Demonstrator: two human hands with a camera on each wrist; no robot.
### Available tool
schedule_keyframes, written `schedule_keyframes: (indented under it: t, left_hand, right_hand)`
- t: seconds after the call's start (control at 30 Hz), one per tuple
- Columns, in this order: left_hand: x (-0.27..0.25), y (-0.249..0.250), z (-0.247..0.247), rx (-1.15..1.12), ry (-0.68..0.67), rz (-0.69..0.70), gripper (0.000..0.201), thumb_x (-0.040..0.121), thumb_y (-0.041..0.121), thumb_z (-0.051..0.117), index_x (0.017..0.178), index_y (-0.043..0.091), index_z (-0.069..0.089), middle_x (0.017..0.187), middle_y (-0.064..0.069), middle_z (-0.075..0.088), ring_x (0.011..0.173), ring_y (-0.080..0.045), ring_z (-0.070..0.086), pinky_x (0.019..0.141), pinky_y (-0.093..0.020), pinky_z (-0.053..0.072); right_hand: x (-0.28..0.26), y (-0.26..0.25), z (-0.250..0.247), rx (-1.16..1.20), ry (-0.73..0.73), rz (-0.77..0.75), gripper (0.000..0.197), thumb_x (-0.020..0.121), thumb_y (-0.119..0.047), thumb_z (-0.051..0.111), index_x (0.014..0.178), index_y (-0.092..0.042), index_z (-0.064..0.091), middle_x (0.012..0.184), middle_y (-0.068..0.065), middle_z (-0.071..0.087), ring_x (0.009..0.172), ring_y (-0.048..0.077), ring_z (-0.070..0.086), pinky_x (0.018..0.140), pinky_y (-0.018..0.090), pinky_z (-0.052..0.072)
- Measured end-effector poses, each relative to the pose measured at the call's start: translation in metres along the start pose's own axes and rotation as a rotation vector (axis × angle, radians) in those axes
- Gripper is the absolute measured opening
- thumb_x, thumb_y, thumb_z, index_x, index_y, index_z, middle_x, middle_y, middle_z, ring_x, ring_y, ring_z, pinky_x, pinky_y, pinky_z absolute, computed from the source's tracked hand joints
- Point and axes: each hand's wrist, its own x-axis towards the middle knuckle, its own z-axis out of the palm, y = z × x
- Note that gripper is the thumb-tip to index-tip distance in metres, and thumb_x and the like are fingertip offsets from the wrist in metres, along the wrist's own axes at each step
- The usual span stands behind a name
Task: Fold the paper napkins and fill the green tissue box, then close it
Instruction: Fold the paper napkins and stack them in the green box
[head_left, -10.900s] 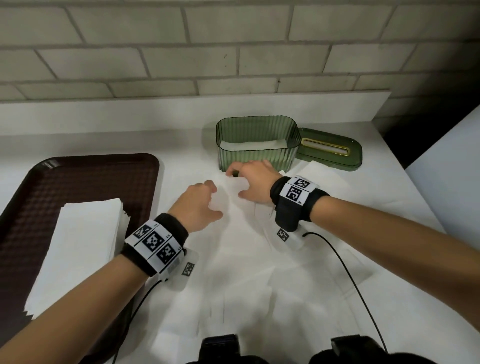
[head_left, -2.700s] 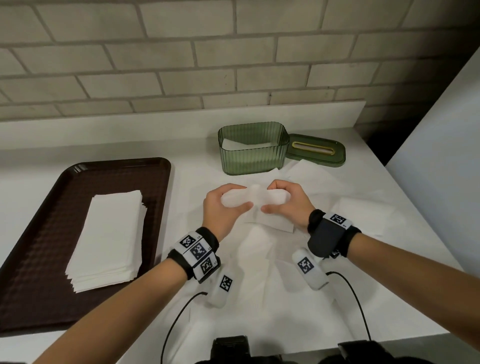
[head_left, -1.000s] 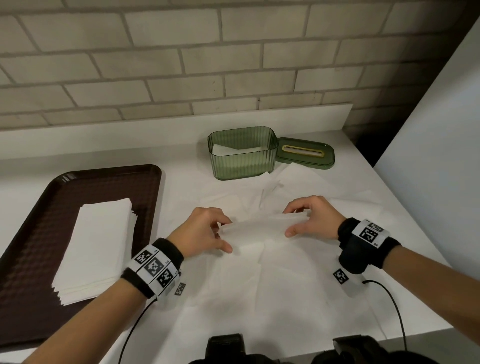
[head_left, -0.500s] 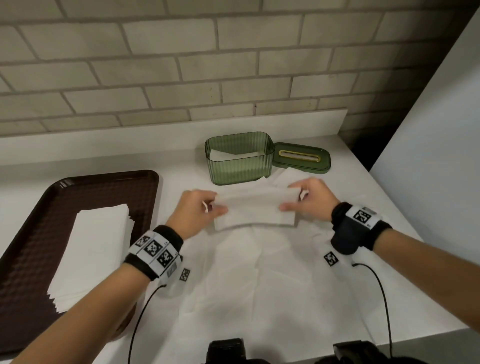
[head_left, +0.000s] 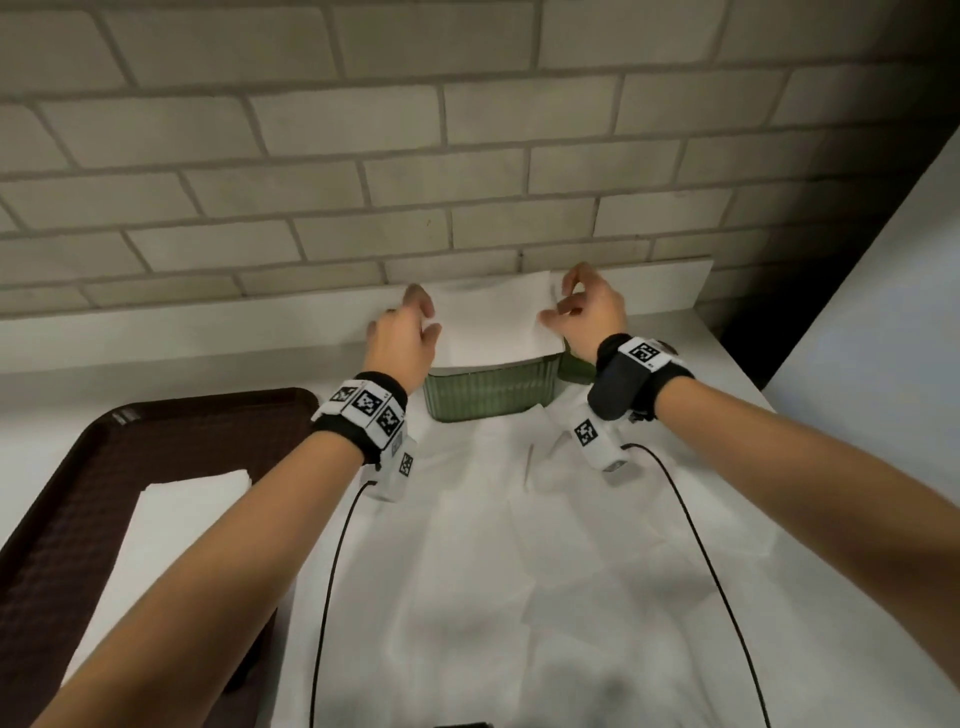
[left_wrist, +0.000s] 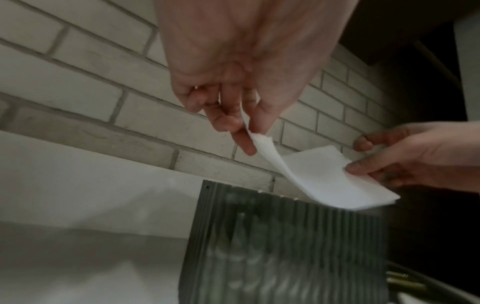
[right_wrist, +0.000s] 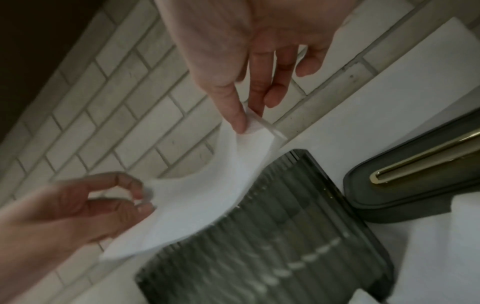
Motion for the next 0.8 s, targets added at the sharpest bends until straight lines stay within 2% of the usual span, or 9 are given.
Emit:
schedule_keyframes:
  t: [0.1,0.2,0.27,0.37,0.43,0.57,0.63,0.7,0.8]
  left_hand:
    - [0.018,-0.007,0.014,0.322,-0.162,0.039,0.019,0.09,0.006,0.05,0.095,0.017,0.064,0.085,-0.004,0.067,0.092,-0.03,0.058,0.084,-0.035,0.033]
    - [0.031,-0.009,0.021,0.484,-0.3,0.052,0.016,0.092,0.015,0.054,0.095,0.019,0.069,0.096,-0.001,0.069,0.099,-0.027,0.055,0.09,-0.036,0.027]
    - [0.038,-0.008,0.025,0.552,-0.354,0.059,0.013,0.092,0.026,0.058,0.094,0.019,0.069,0.093,-0.001,0.07,0.097,-0.026,0.057,0.095,-0.038,0.027]
    - [0.043,-0.002,0.032,0.676,-0.432,0.084,0.011,0.087,0.029,0.062,0.089,0.018,0.065,0.087,0.0,0.069,0.091,-0.025,0.061,0.1,-0.041,0.025]
    - [0.043,0.001,0.037,0.748,-0.482,0.093,0.013,0.085,0.03,0.065,0.084,0.018,0.062,0.082,0.001,0.068,0.088,-0.024,0.062,0.105,-0.045,0.022]
    - [0.042,0.01,0.037,0.828,-0.547,0.112,0.028,0.085,0.033,0.066,0.068,0.017,0.05,0.071,0.002,0.054,0.087,-0.025,0.056,0.112,-0.05,0.013]
    - [0.044,0.015,0.031,0.806,-0.531,0.183,0.017,0.088,0.024,0.059,0.075,0.016,0.052,0.078,-0.002,0.056,0.093,-0.027,0.056,0.107,-0.045,0.024]
    - [0.045,0.018,0.027,0.654,-0.538,0.223,0.022,0.092,0.02,0.048,0.07,0.013,0.048,0.075,-0.006,0.053,0.09,-0.032,0.057,0.085,-0.035,0.038]
    - [0.04,0.022,0.026,0.527,-0.691,0.189,0.042,0.097,0.029,0.036,0.059,0.012,0.041,0.062,-0.004,0.045,0.068,-0.029,0.054,0.066,-0.03,0.041]
  right_hand:
    - [0.014,0.009,0.014,-0.211,-0.077,-0.096,0.009,0.079,-0.023,0.068,0.083,-0.031,0.069,0.083,-0.005,0.072,0.085,0.021,0.066,0.088,0.038,0.05]
    - [0.028,0.015,0.024,-0.508,-0.23,-0.201,0.02,0.088,-0.026,0.058,0.09,-0.036,0.075,0.103,-0.006,0.072,0.103,0.023,0.058,0.095,0.037,0.037]
    - [0.033,0.015,0.029,-0.709,-0.343,-0.244,0.025,0.089,-0.028,0.05,0.094,-0.035,0.073,0.104,-0.003,0.068,0.106,0.024,0.05,0.089,0.036,0.026]
    - [0.03,0.011,0.035,-0.892,-0.473,-0.275,0.031,0.089,-0.028,0.043,0.092,-0.026,0.073,0.087,0.001,0.06,0.103,0.023,0.049,0.095,0.041,0.024]
    - [0.027,0.008,0.036,-0.985,-0.531,-0.278,0.035,0.091,-0.035,0.039,0.085,-0.02,0.07,0.079,0.002,0.05,0.102,0.024,0.048,0.1,0.044,0.023]
    - [0.025,0.003,0.038,-1.077,-0.649,-0.265,0.059,0.095,-0.057,0.02,0.065,-0.021,0.056,0.079,0.003,0.054,0.099,0.022,0.041,0.108,0.05,0.015]
    - [0.024,0.0,0.039,-1.077,-0.586,-0.29,0.067,0.096,-0.06,0.016,0.061,-0.02,0.056,0.079,0.006,0.055,0.102,0.025,0.044,0.108,0.051,0.015]
    - [0.024,-0.003,0.041,-1.046,-0.49,-0.347,0.072,0.097,-0.059,0.015,0.068,-0.015,0.064,0.088,0.009,0.06,0.107,0.028,0.049,0.107,0.05,0.018]
    - [0.026,-0.004,0.045,-0.945,-0.638,-0.323,0.077,0.099,-0.054,0.007,0.062,-0.013,0.06,0.071,0.004,0.062,0.091,0.018,0.059,0.116,0.048,0.009]
